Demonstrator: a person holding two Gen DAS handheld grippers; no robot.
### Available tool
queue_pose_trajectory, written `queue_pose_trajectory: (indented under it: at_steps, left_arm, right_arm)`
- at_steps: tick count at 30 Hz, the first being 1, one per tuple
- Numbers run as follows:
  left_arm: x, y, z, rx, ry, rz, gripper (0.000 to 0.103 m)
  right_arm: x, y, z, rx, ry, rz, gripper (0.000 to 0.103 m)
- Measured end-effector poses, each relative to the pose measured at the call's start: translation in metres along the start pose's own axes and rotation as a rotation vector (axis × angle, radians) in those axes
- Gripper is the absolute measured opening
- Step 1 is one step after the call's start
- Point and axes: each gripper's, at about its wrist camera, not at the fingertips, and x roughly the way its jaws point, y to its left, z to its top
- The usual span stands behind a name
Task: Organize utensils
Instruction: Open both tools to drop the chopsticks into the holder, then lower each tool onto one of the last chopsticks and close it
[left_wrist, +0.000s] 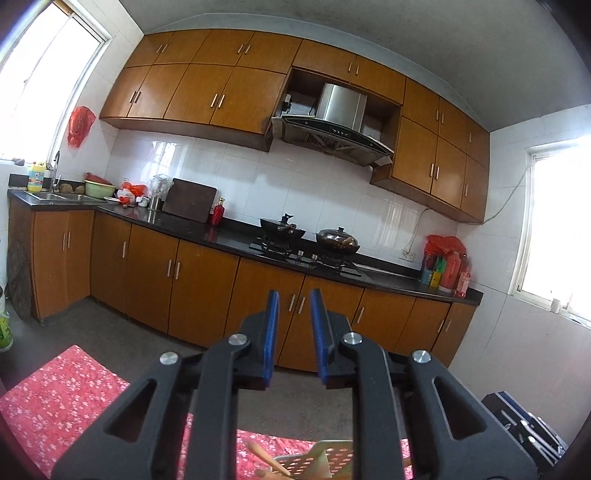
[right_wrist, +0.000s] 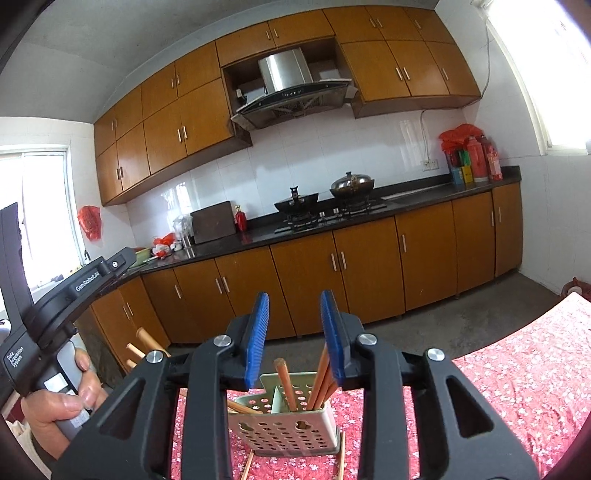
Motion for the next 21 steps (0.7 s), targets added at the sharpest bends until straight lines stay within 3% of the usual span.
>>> queue_pose_trajectory:
  at_steps: [6,10,15,16,19,21]
  left_arm:
    - [-0.033,0.026,0.01,0.008,0.013,0.046,0.034]
    - [-0.061,0.056,-0.008,0.027,0.059,0.086,0.038]
    - [-0.078,0.094,-0.062,0.052,0.198,0.151,0.039]
    - [-0.077,0.101,-0.081,0.07,0.255,0.163,0.039]
    - [-0.072,0.112,-0.124,0.075,0.398,0.155,0.039]
    - [-0.07,0.113,-0.146,0.079,0.467,0.131,0.039]
  right_arm:
    - [-0.03,-0.004,0.003,-0.017,-0.016,-0.038,0.032]
    - [-0.043,-0.015,-0.016,-0.022,0.041,-0.08,0.032]
    - [-0.033,-0.033,-0.074,-0.016,0.238,-0.12,0.032]
    - [-0.028,-0.035,-0.087,-0.015,0.286,-0.122,0.032]
    - [-0.008,-0.035,-0.133,-0.018,0.469,-0.099,0.032]
    - [0.001,-0.031,-0.154,-0.028,0.545,-0.085,0.032]
